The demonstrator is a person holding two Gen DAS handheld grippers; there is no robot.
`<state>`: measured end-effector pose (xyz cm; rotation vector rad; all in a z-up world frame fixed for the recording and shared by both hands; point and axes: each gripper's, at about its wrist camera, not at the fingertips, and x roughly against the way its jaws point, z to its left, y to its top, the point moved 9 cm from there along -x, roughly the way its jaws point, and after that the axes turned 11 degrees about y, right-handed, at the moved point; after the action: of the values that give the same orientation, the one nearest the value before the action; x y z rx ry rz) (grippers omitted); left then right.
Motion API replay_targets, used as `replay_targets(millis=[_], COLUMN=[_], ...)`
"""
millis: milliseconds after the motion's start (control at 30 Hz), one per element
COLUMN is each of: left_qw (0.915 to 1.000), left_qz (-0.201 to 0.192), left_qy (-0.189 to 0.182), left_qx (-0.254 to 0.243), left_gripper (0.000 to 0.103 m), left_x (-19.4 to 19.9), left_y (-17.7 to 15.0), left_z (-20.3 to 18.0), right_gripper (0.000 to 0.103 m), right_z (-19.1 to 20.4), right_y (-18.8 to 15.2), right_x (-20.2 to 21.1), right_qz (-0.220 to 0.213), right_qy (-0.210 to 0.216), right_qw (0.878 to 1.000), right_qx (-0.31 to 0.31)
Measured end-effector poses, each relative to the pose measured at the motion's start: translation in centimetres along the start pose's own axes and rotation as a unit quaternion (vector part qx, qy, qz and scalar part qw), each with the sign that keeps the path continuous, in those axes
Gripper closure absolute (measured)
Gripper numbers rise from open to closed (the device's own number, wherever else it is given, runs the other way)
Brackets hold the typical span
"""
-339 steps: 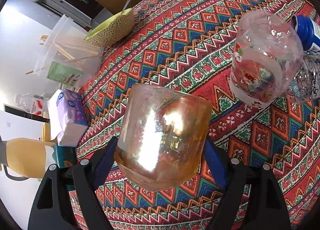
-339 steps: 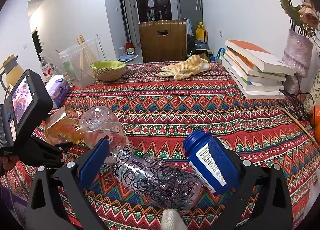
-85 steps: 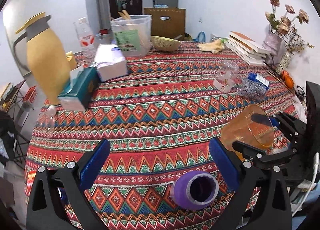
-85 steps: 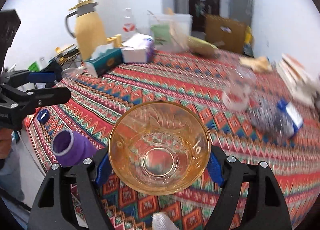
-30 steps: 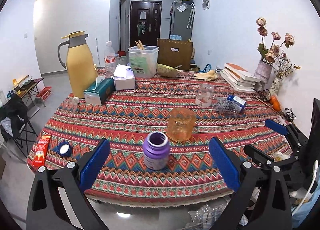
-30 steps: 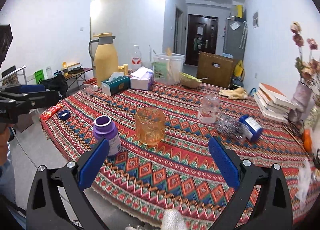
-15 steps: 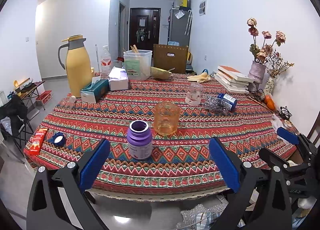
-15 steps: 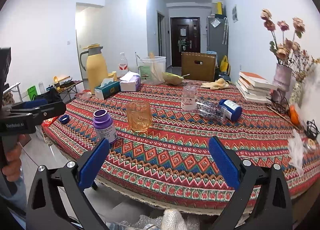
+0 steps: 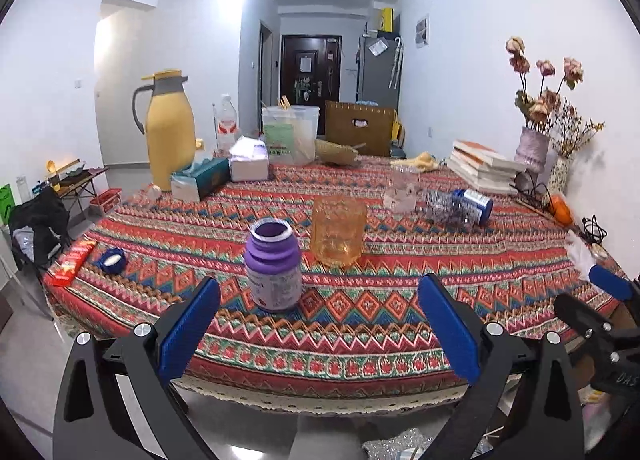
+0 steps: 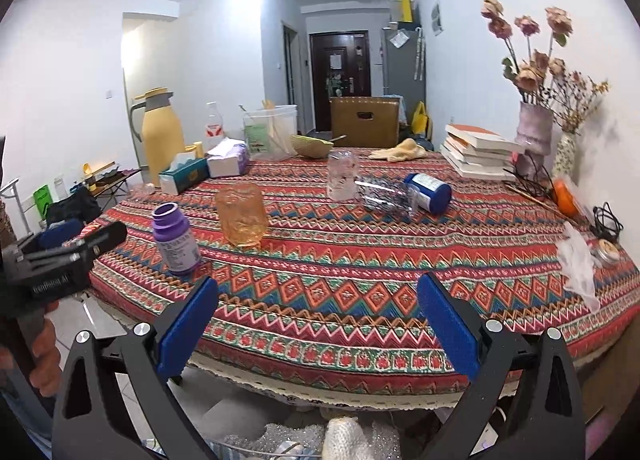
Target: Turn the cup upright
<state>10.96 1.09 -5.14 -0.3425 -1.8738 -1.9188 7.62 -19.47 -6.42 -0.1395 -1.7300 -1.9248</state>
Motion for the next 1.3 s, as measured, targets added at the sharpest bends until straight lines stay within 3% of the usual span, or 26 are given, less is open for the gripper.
replay_targets(millis=[300, 867, 1300], left_qw=[0.9999, 0.9993, 0.9994], left_qz=[0.010, 0.007, 0.000], left_qy=[-0.002, -0.006, -0.008], left_qx=[-0.003, -0.037, -0.034], left_gripper=[0.007, 0.007, 0.007], left_x=[-1.6, 0.5, 1.4], left_y=[-2.0, -0.1, 0.5], left_z=[-1.3, -2.1, -2.0], right_gripper=[0.008, 0.008, 0.008], right_z=[-1.6, -1.8, -1.8], right_y=[-0.8, -0.2, 0.4], right_x=[-0.1, 0.4, 1.1], right_qz=[0.003, 0.023, 0.018], right_qy=[-0.030, -0.044, -0.047], right_qw=[1.000, 0.999, 0.998], right_qx=[-0.006, -0.020, -0.023])
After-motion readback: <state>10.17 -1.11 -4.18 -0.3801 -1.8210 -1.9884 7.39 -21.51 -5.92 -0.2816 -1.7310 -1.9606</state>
